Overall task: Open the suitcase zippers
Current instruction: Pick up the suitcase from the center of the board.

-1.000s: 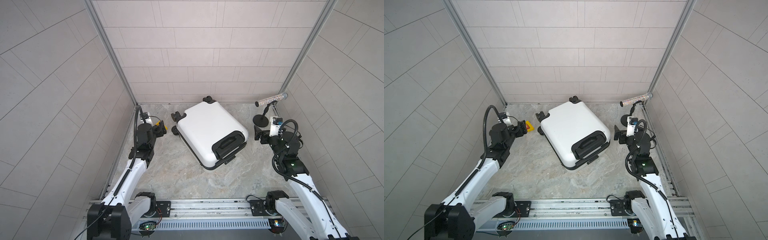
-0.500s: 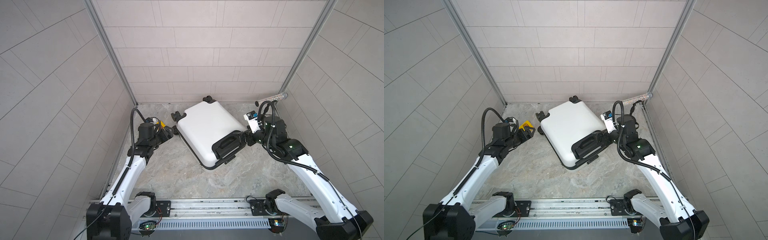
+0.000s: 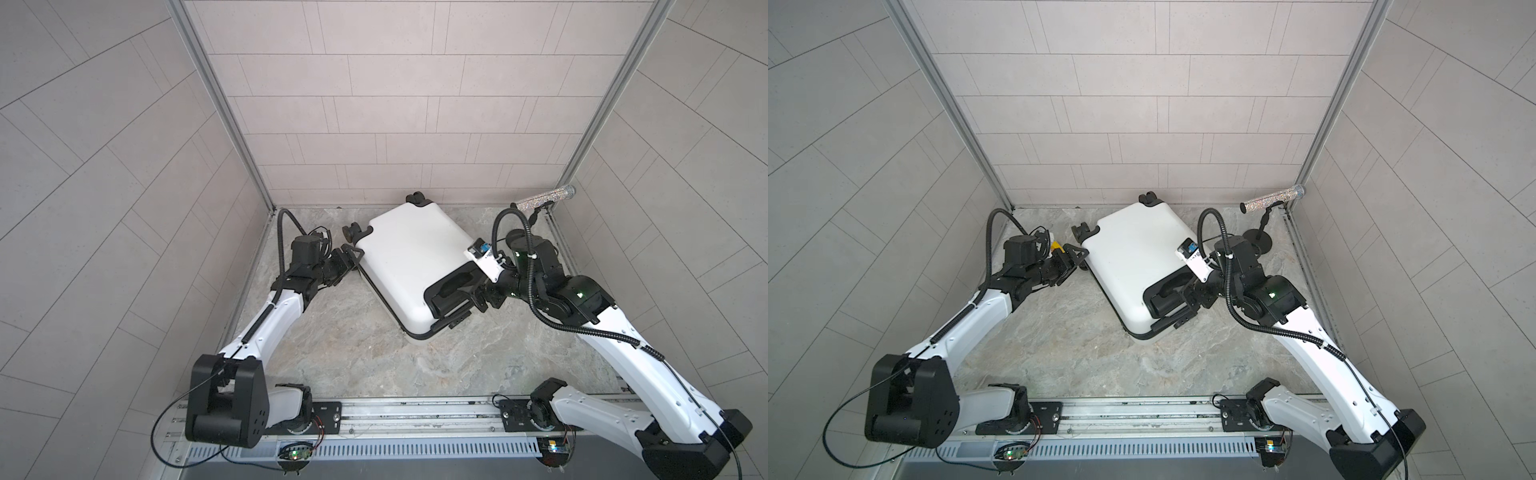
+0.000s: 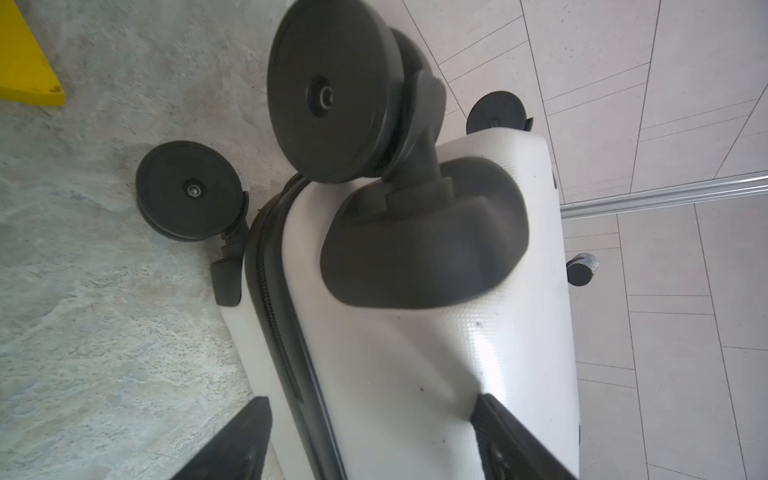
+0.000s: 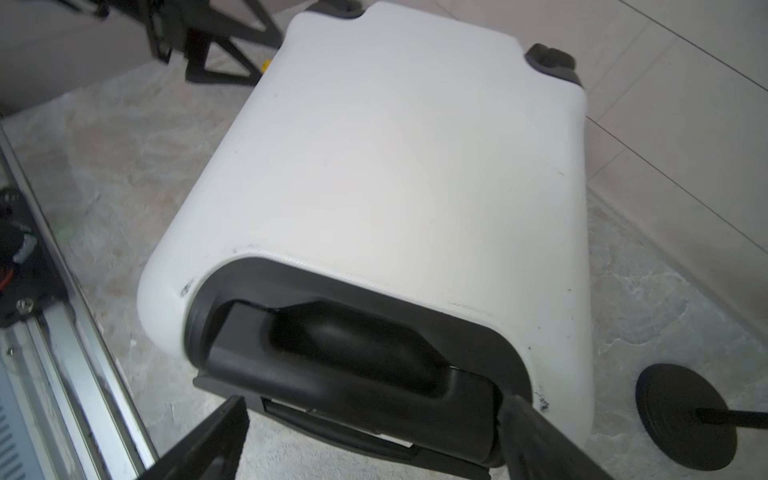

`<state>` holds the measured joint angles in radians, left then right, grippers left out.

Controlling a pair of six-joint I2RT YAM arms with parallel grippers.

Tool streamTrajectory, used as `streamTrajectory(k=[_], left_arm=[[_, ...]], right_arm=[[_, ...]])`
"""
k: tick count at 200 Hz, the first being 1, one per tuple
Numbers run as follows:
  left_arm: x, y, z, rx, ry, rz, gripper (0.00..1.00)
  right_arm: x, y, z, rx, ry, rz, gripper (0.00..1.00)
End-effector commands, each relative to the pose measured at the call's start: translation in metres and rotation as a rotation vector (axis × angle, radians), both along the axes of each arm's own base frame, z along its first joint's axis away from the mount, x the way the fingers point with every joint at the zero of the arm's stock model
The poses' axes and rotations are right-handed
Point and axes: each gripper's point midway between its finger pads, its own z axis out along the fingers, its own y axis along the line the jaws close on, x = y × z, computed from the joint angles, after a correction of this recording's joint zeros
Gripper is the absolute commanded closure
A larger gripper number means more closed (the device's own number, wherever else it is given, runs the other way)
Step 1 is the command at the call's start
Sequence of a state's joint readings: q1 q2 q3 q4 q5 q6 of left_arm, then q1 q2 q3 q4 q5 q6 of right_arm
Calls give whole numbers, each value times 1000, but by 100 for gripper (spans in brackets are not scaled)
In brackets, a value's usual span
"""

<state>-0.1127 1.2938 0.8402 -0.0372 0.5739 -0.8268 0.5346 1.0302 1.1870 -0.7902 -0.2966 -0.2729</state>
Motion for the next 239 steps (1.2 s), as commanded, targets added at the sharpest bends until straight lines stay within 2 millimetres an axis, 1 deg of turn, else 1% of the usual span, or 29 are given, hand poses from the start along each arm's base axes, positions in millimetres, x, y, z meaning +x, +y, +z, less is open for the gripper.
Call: streamTrajectory(k=[1,13,40,66,83,95,126,143,161,173,196,217,239], left_arm=[[9,-8,12,-20,-35,-25,20],[13,-7,10,-2,-35,-26,20],[22,-5,2,24,-21,-11,20],[29,-6,1,14,-20,-11,20],[29,-5,-1,23,-21,-10,20],[28,-5,-2,30,-22,-13,20],[26,-4,-2,51,-27,-21,20],[26,-3,-2,62,-25,-21,20],[26,-2,-2,74,-29,-21,20],[26,-1,-2,82,-32,-22,20],[25,1,-5,100,-27,-15,20],[24,7,-5,149,-43,-11,20],[22,9,-1,164,-61,-7,20]], right_arm=[[-25,-1,-17,-229,-34,219,10],[-34,3,-22,-304,-48,317,13],[-37,12,-30,-410,-89,480,24],[-27,21,-33,-473,-127,554,28],[-23,25,-41,-524,-110,608,37],[-21,28,-47,-558,-87,643,40],[-12,36,-59,-629,-68,691,43],[-10,34,-66,-663,-45,698,46],[-12,26,-75,-710,-8,714,50],[-12,23,-80,-729,7,717,51],[-17,26,-88,-714,46,731,51],[-26,26,-94,-704,99,743,52],[-31,23,-104,-715,138,747,58]])
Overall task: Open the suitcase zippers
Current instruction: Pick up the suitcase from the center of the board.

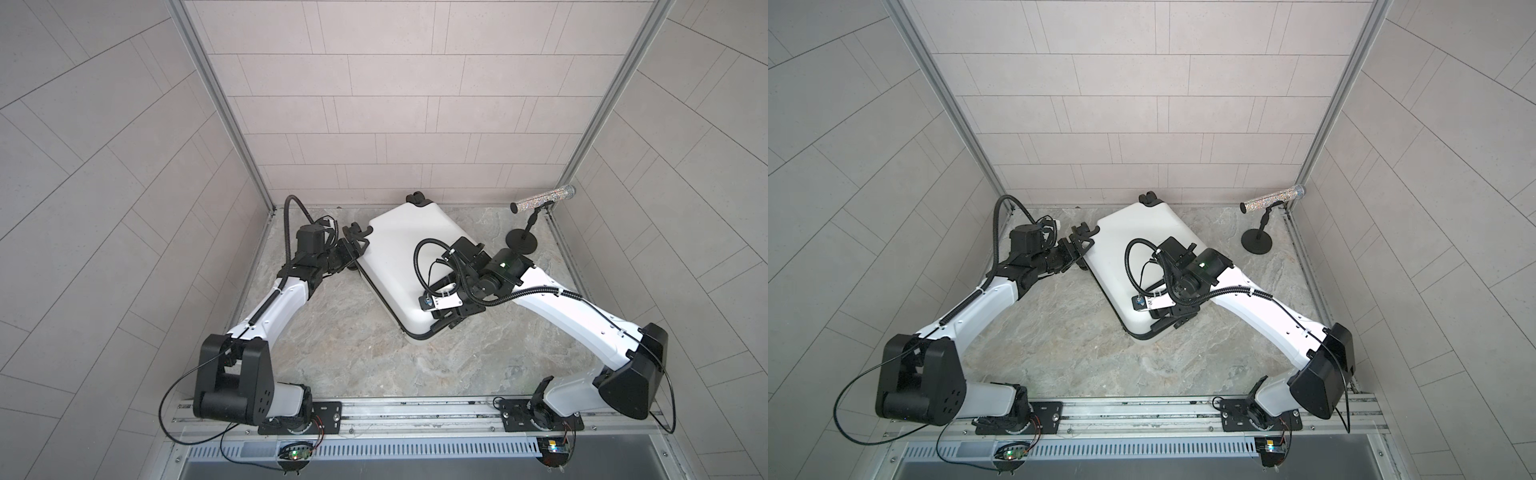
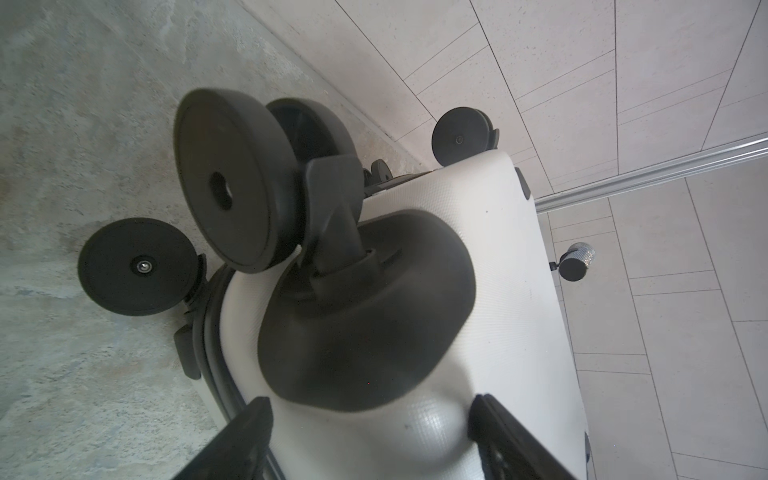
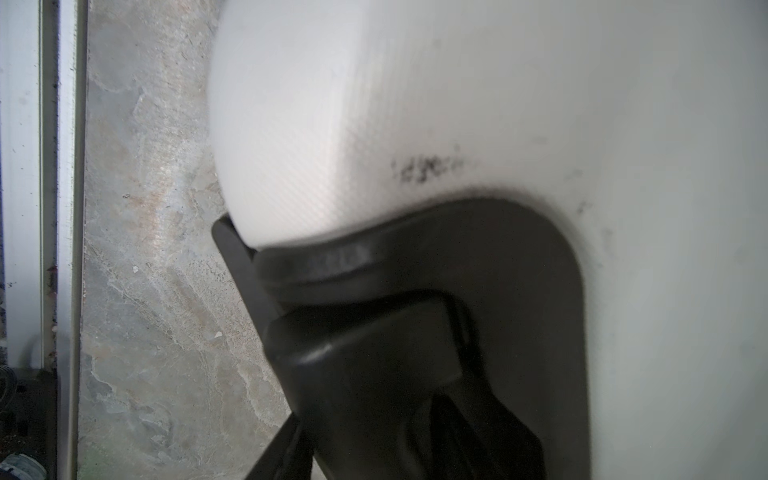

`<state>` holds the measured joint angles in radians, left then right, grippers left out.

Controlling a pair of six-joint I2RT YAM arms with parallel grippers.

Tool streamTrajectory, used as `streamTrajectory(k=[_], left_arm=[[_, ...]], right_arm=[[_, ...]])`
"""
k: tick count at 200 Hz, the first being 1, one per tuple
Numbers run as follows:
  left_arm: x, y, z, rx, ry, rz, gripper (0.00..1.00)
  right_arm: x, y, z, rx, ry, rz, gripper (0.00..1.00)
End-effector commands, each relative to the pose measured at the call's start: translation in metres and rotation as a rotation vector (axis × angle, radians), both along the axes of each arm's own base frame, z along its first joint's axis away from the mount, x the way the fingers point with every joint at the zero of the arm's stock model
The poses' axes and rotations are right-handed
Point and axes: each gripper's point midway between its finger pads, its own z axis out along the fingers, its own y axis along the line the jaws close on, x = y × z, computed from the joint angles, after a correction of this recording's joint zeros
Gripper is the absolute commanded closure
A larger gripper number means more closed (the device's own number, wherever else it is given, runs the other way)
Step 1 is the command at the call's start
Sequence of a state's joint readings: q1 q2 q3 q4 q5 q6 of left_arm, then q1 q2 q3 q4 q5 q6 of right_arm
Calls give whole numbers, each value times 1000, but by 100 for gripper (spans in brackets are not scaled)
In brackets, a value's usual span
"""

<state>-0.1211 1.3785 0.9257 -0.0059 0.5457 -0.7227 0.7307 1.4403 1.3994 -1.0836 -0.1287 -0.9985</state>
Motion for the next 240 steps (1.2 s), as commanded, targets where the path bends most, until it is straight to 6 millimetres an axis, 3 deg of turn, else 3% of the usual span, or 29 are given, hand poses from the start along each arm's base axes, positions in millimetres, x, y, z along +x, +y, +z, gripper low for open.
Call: streamTrajectory(k=[1,62,103,153,183,205,240], left_arm=[[-5,11,-11,80,26,32,20],[-17,17,6,145,-21,20,20],[-42,33,22,280,-90,21,20],[-72,44,44,376,-291,19,20],[-83,34,58,349,-445,-20,26],[-90,24,63,306,-582,-54,40],[-109,19,70,339,-809,-79,51]], right_arm=[[-25,-13,-22,-80,126,7,58],[-17,2,-5,-23,93,13,78],[-21,20,31,66,134,30,100],[-7,38,66,139,89,27,100],[5,43,81,136,57,27,100],[15,44,90,120,19,27,100],[28,50,105,136,-23,37,100]])
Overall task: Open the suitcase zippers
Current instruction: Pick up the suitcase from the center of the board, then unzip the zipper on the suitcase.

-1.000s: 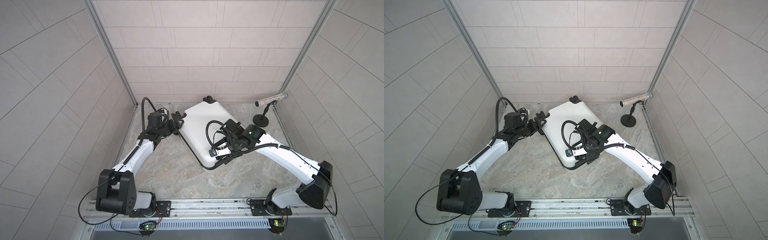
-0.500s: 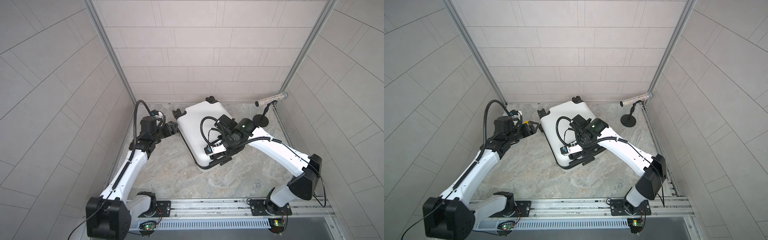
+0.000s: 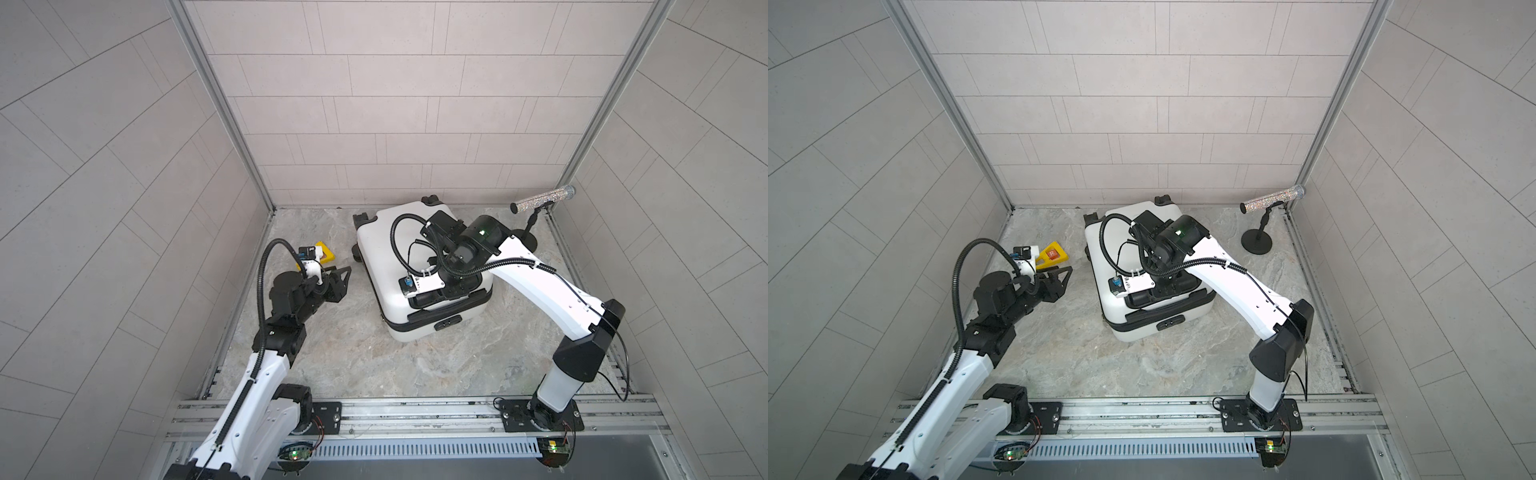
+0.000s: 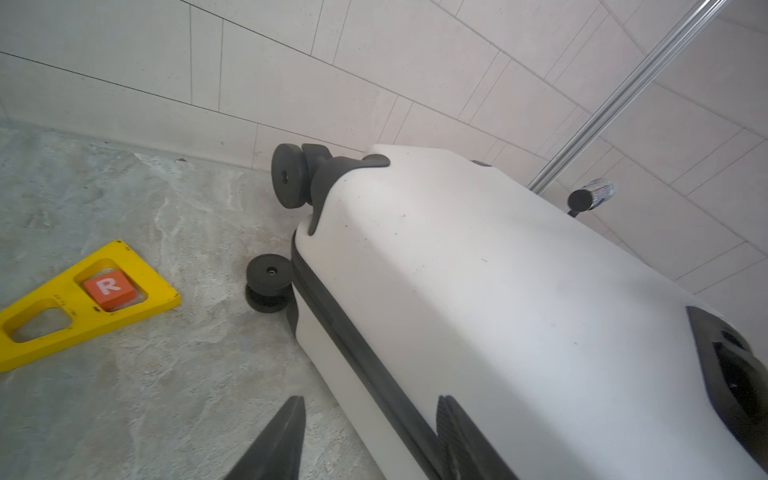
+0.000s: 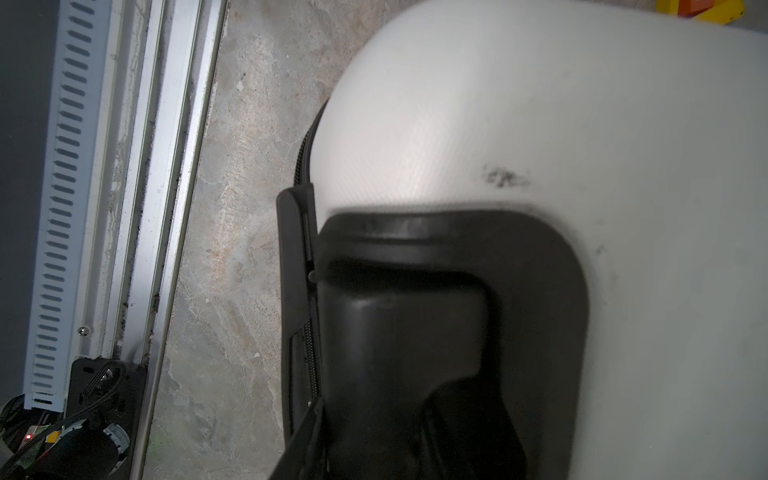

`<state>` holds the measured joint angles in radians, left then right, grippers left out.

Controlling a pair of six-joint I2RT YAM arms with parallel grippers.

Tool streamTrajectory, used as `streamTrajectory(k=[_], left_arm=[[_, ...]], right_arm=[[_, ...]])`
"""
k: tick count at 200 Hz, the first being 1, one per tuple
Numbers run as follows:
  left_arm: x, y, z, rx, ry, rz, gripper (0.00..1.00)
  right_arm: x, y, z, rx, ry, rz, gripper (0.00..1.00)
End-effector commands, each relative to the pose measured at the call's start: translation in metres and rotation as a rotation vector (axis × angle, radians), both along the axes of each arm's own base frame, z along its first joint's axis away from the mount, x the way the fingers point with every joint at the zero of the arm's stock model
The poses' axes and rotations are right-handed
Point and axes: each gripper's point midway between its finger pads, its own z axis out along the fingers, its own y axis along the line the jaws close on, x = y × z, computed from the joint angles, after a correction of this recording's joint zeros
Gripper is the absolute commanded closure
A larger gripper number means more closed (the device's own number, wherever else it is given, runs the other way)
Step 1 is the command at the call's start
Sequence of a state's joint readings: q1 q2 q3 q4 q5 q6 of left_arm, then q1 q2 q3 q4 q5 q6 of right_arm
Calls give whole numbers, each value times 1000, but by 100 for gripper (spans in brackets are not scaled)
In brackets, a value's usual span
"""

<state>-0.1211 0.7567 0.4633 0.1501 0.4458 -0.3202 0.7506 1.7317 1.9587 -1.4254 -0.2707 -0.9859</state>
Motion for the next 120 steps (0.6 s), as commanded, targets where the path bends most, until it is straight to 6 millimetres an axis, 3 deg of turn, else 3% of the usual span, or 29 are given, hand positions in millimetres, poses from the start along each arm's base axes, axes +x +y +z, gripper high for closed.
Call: streamTrajectory(k=[1,21,71,120], left_arm=[[-11,-9,43,30,-289,-70,51],[-23,-21,39,113,-354,-163,56],[-59,-65,0,211,-339,-531,63],[-74,-83,-24,196,-305,-617,67]], right_arm=[[23,3,47,87,-168,-26,100],[25,7,54,107,-177,-22,100],[31,11,60,124,-199,-19,100],[40,14,60,118,-226,-20,100]])
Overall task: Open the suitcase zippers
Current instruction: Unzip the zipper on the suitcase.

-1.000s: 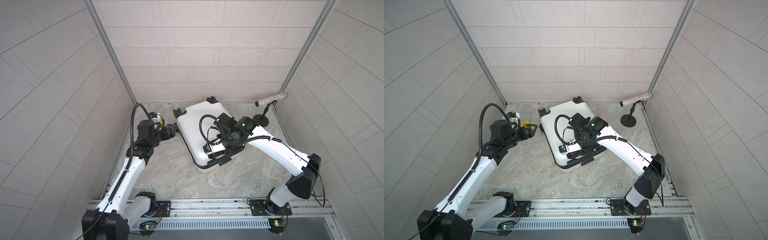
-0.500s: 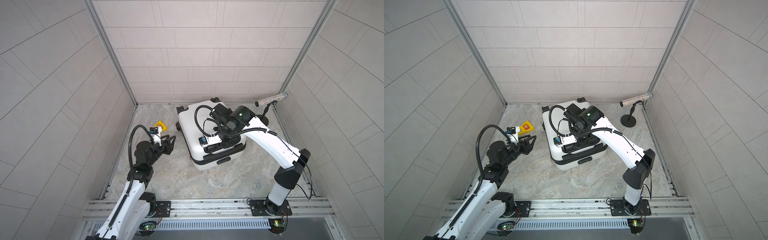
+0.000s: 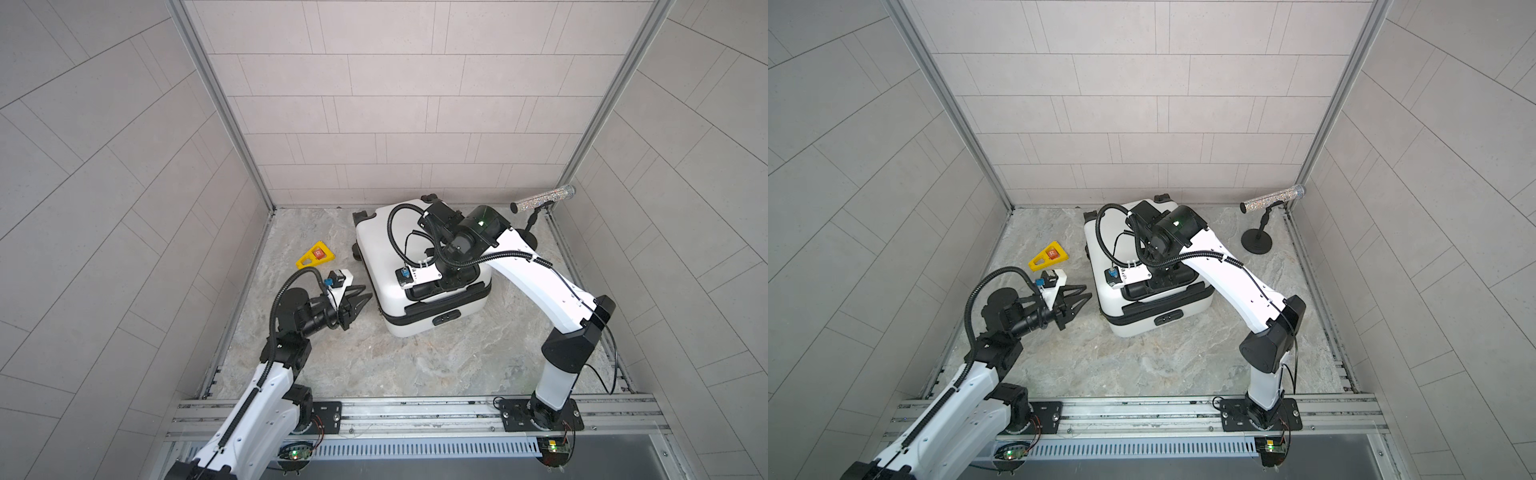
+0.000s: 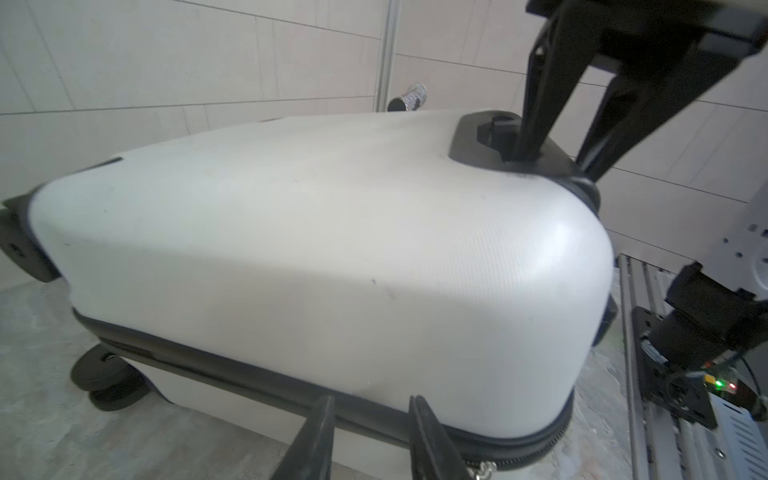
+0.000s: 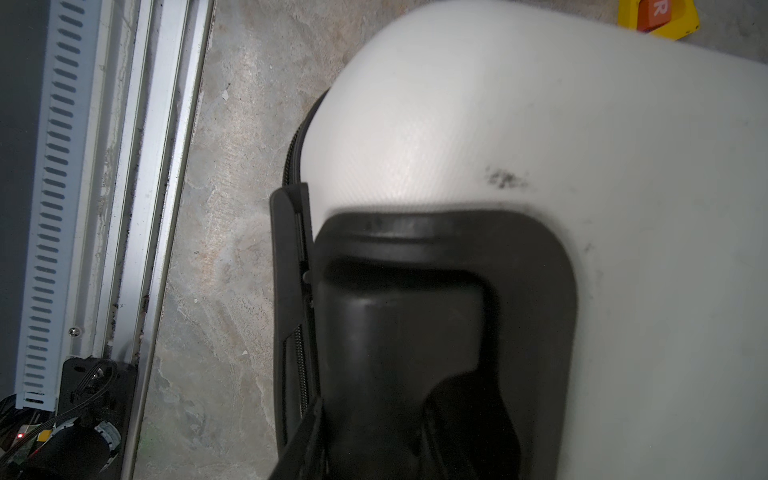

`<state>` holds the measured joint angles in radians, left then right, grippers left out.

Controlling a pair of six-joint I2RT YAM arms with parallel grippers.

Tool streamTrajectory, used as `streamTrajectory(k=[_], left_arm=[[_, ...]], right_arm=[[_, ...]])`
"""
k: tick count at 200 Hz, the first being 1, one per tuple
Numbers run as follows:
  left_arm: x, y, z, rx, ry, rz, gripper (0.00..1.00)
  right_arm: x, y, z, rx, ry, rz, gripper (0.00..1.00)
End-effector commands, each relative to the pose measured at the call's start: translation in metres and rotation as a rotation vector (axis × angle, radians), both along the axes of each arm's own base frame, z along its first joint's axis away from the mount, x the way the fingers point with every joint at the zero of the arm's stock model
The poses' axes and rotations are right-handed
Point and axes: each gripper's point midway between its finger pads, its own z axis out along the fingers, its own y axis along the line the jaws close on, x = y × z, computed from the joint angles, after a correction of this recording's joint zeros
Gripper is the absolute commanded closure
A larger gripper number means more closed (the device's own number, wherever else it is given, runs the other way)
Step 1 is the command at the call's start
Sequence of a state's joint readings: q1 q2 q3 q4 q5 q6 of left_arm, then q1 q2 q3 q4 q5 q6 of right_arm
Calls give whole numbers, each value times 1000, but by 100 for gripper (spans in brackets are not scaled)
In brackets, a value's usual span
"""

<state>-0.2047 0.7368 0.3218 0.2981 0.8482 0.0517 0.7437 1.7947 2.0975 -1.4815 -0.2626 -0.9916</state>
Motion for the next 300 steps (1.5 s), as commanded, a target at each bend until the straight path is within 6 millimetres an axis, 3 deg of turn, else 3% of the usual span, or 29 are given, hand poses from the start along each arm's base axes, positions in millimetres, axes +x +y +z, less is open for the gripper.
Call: streamTrajectory(k=[1,15,21,77,86,89,113,157,205,249,300], left_arm=[[-13,-11,-4,15,-41,-78,67],[-10,-12,-8,42,-52,-62,71],[-12,-12,-23,63,-31,-53,72],[-20,-15,-26,104,-22,-62,76],[-26,-15,-35,125,17,-77,76],[-26,-16,-26,124,5,-79,76],[-34,-16,-33,177,6,-90,75],[-30,-19,-39,230,-7,-124,74],[-8,-27,-30,161,-10,-93,78],[-2,-35,-26,132,-31,-102,79],[-7,-41,-23,109,-49,-147,96]], right_arm=[[29,9,46,111,-205,-16,100],[31,10,46,107,-218,-12,100],[33,9,45,102,-223,-12,100],[39,12,49,108,-253,-9,100],[41,12,51,113,-258,-12,100],[41,12,51,113,-260,-11,100],[49,12,58,114,-291,-9,100],[54,17,65,128,-307,-4,100],[51,14,64,116,-304,6,100],[49,15,65,127,-302,15,100],[49,15,64,122,-300,16,100]])
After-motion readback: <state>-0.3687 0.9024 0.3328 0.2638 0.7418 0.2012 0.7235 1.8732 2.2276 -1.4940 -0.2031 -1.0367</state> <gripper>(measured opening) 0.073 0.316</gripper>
